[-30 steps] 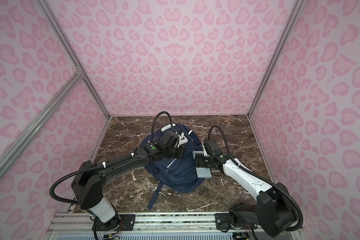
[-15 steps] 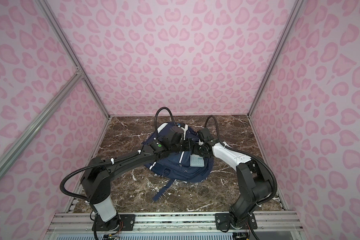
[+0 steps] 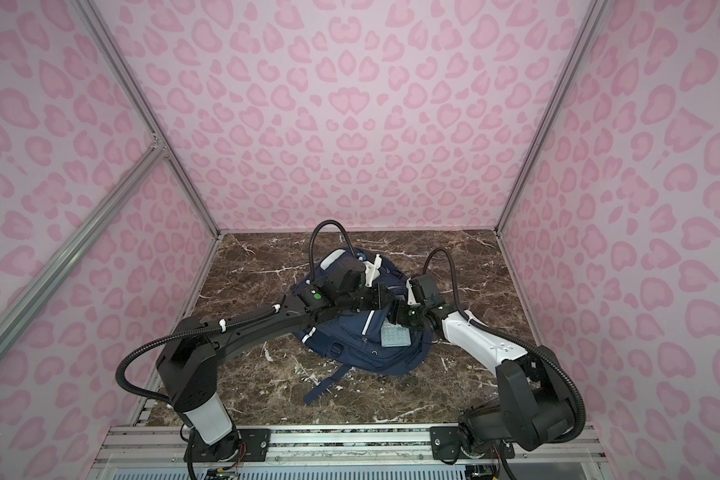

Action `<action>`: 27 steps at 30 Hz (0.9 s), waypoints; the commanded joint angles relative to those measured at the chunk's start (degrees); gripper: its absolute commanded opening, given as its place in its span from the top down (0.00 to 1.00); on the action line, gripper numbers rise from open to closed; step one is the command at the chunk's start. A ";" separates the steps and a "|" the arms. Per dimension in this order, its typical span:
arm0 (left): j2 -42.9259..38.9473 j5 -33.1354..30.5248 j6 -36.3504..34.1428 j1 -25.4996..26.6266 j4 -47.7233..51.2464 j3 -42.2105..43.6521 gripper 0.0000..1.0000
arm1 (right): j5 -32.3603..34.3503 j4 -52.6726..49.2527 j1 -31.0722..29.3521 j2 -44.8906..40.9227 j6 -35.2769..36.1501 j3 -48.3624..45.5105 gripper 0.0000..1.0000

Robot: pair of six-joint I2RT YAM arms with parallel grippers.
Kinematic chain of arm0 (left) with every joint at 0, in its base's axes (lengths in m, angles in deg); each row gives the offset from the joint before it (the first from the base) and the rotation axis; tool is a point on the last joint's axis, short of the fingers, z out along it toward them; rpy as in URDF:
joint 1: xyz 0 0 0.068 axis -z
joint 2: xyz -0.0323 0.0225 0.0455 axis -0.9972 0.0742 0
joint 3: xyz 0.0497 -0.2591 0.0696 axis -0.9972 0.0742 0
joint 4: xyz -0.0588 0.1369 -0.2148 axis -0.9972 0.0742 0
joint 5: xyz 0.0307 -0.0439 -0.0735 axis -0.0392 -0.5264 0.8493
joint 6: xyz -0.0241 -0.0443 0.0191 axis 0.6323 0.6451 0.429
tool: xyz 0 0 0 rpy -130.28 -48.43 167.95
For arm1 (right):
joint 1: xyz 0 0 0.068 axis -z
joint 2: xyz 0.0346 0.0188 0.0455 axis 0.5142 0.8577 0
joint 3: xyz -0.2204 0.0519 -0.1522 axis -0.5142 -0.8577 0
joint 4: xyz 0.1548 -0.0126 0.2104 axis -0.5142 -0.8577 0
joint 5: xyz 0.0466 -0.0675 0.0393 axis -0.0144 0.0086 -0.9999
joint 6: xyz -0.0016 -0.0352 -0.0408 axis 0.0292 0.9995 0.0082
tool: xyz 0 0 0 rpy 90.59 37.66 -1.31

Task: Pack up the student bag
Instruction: 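Hold the main compartment open with the left gripper while right inserts calculator, then push the calculator down into the compartment and release with the right gripper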

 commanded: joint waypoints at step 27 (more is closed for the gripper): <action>2.14 -3.88 2.16 -1.32 -4.65 -3.92 0.97 | 15.10 37.25 -2.07 -6.36 -21.97 -19.82 0.87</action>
